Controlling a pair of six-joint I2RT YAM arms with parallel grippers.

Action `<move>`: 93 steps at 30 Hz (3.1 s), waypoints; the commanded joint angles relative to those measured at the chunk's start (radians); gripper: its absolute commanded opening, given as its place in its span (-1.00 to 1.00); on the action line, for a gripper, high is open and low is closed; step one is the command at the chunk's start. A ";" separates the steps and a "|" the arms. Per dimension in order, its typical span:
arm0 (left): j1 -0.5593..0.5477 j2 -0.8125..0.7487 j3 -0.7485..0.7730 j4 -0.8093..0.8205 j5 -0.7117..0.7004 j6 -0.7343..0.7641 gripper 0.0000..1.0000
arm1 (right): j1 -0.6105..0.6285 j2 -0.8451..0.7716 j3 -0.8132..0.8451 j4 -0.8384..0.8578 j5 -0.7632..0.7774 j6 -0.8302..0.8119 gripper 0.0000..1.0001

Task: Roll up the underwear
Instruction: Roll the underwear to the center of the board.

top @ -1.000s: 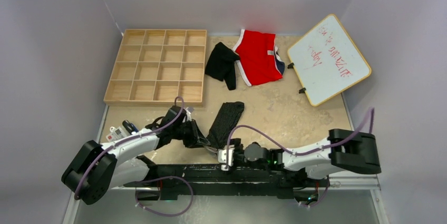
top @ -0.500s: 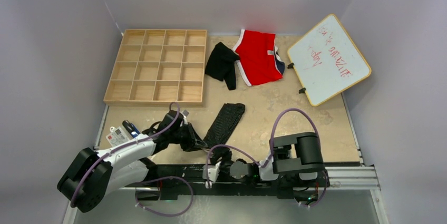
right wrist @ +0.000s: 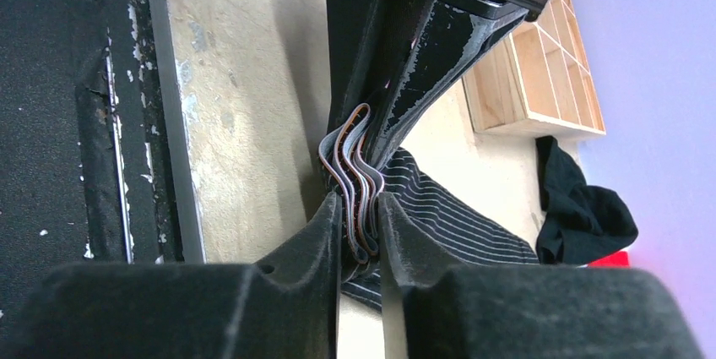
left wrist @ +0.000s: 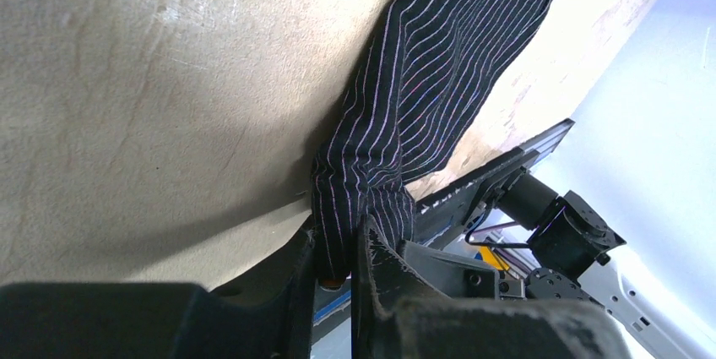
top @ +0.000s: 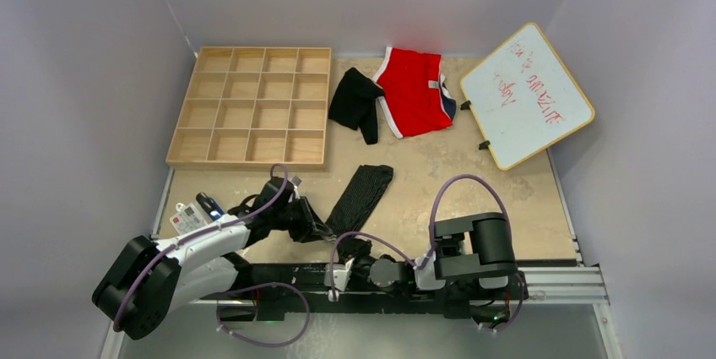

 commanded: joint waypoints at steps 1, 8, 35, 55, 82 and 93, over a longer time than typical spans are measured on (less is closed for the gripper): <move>-0.002 -0.022 0.014 -0.024 -0.009 -0.015 -0.71 | -0.001 -0.008 0.002 0.045 0.011 0.033 -0.73; -0.002 -0.023 0.018 -0.028 -0.010 -0.012 -0.69 | -0.010 -0.118 -0.013 -0.137 -0.152 0.152 -1.00; -0.003 -0.026 0.028 -0.034 -0.006 -0.010 -0.67 | -0.068 -0.091 0.012 -0.125 -0.182 0.203 -0.07; -0.001 -0.055 0.094 -0.100 -0.019 0.126 0.38 | -0.132 -0.303 -0.137 -0.248 -0.481 0.408 -1.00; 0.001 -0.128 0.081 0.030 -0.075 0.155 0.48 | -0.669 -0.108 -0.195 0.156 -1.070 1.333 -0.90; 0.002 -0.100 0.082 0.068 -0.014 0.267 0.49 | -0.810 -0.053 -0.106 -0.140 -1.161 1.555 -0.77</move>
